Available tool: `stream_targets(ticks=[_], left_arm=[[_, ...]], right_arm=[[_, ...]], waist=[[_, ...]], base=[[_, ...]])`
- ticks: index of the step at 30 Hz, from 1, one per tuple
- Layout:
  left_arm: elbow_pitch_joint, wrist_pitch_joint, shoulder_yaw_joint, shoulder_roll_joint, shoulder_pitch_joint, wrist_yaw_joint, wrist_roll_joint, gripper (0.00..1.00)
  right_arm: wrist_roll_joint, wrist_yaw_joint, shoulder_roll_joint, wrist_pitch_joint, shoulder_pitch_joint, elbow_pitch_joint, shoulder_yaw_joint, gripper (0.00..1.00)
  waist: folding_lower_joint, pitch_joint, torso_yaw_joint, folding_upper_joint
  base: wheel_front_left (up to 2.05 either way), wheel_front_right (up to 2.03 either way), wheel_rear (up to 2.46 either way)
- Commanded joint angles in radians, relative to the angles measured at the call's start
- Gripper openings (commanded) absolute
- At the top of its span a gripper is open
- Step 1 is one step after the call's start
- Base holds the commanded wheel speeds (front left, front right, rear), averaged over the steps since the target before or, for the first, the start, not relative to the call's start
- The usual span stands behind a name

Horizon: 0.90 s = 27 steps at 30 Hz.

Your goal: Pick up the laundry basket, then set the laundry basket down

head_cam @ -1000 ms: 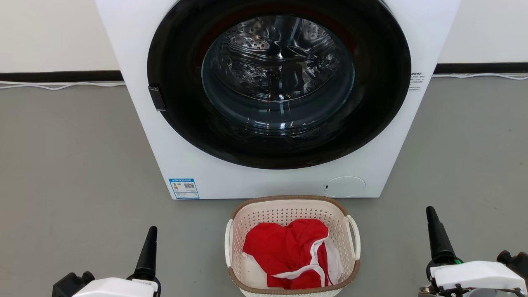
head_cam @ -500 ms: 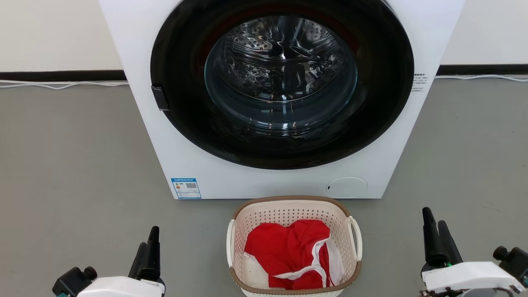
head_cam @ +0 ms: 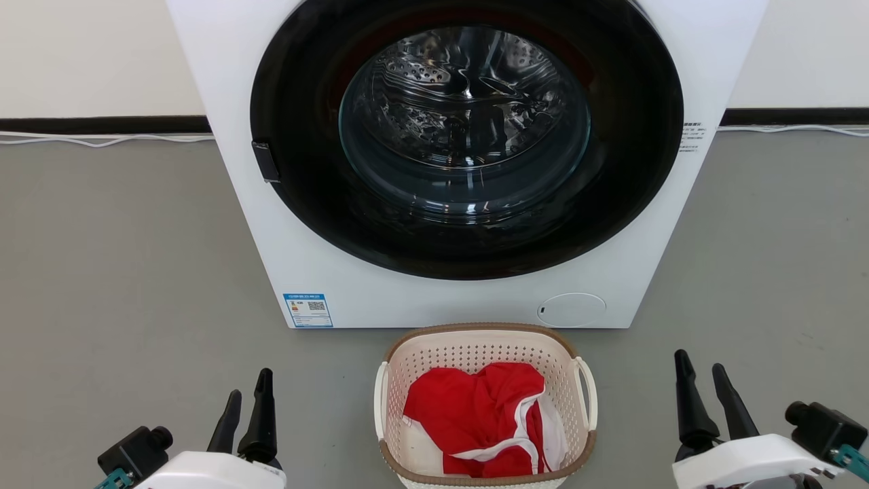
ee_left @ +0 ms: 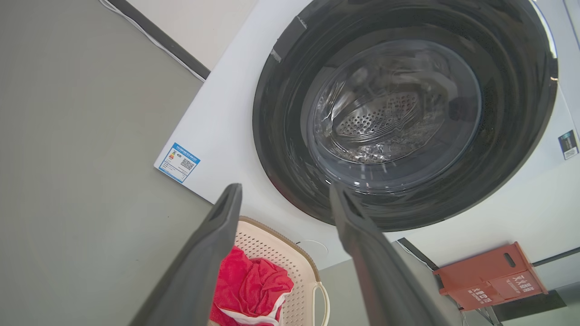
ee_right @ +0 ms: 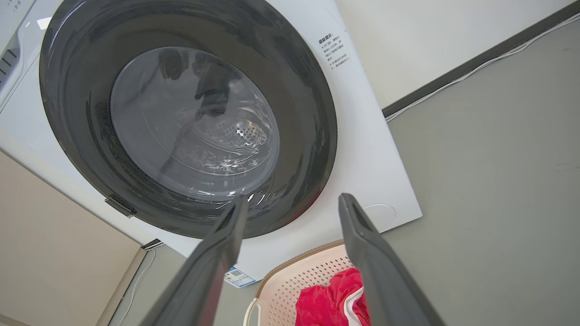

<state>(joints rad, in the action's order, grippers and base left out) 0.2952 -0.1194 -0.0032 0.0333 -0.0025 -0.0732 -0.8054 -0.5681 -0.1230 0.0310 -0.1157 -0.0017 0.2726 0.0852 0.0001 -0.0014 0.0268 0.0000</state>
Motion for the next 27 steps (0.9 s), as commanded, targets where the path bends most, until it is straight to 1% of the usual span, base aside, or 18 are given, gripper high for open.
stream_targets(ticks=[1, 9, 15, 27], left_arm=[[-0.023, -0.015, 0.014, 0.011, -0.024, 0.002, 0.041, 1.0], [-0.013, -0.036, 0.009, 0.012, -0.023, 0.013, 0.114, 1.0], [0.0, -0.053, -0.004, 0.013, -0.026, 0.013, 0.215, 1.0], [0.015, -0.089, -0.006, 0.014, -0.027, 0.012, 0.37, 1.0]], right_arm=[[0.06, -0.005, 0.013, -0.02, -0.036, -0.025, -0.026, 1.0], [0.179, -0.005, 0.014, -0.04, -0.035, -0.018, -0.021, 1.0], [0.26, -0.006, 0.015, -0.058, -0.033, -0.009, -0.024, 1.0], [0.412, -0.007, 0.017, -0.093, -0.03, 0.026, -0.026, 1.0]], waist=[[0.0, -0.001, 0.001, 0.0], [0.0, -0.007, 0.002, 0.0], [0.0, -0.008, 0.002, 0.0], [0.0, -0.009, 0.005, 0.0]], base=[[0.0, 0.0, 0.0], [0.0, 0.0, 0.0], [0.0, 0.0, 0.0], [0.0, 0.0, 0.0]])
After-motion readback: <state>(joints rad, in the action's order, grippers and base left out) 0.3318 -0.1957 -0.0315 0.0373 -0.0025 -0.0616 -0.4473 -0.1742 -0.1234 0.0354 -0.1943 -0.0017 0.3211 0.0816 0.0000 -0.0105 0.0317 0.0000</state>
